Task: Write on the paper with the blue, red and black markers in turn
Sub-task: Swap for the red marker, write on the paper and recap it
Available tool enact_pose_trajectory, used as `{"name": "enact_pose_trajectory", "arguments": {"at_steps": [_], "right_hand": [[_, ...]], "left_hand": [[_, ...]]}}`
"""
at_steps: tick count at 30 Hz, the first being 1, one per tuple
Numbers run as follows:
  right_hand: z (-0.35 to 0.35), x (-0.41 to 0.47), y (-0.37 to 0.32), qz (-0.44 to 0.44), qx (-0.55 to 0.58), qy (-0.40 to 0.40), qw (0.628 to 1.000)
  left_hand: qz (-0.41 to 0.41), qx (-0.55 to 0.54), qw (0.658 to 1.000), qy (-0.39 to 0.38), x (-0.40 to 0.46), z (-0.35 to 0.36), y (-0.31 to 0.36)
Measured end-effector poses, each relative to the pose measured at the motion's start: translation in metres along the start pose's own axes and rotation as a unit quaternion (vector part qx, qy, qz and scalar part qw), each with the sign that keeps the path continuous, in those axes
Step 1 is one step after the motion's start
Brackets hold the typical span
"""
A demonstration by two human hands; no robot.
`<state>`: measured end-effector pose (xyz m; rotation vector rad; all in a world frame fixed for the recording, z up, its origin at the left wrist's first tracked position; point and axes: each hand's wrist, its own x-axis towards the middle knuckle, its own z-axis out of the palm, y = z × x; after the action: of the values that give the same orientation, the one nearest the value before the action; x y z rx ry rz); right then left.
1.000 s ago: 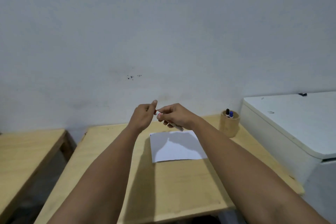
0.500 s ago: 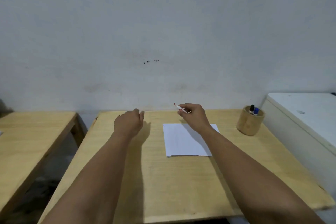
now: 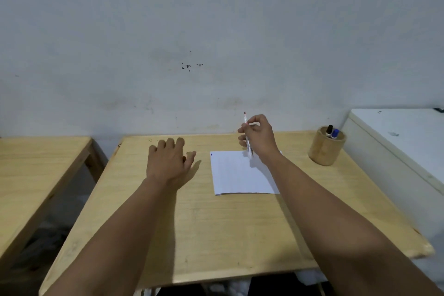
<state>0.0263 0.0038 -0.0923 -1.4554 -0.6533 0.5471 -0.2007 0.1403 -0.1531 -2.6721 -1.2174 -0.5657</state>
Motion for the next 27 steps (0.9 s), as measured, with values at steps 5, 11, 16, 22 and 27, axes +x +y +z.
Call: {"name": "enact_pose_trajectory", "arguments": {"at_steps": [5,11,16,22,27], "right_hand": [[0.007,-0.004,-0.018,0.106,0.211,-0.011,0.972],[0.014,-0.011,-0.011,0.118,0.195,-0.069,0.971],[0.036,-0.007,0.013,0.062,0.0,-0.026,0.998],[0.053,-0.012,0.059,0.037,-0.042,-0.022,0.998],[0.053,-0.016,0.073,0.042,-0.038,-0.009,0.998]], "left_hand": [[0.135,-0.138,0.981,0.0,-0.017,-0.015,0.042],[0.133,-0.108,0.971,-0.164,-0.027,0.008,0.054],[0.125,-0.121,0.972,-0.156,-0.032,0.022,0.051],[0.12,-0.144,0.969,-0.163,-0.033,0.02,0.047],[0.102,-0.113,0.975,-0.162,-0.04,0.021,0.037]]}}
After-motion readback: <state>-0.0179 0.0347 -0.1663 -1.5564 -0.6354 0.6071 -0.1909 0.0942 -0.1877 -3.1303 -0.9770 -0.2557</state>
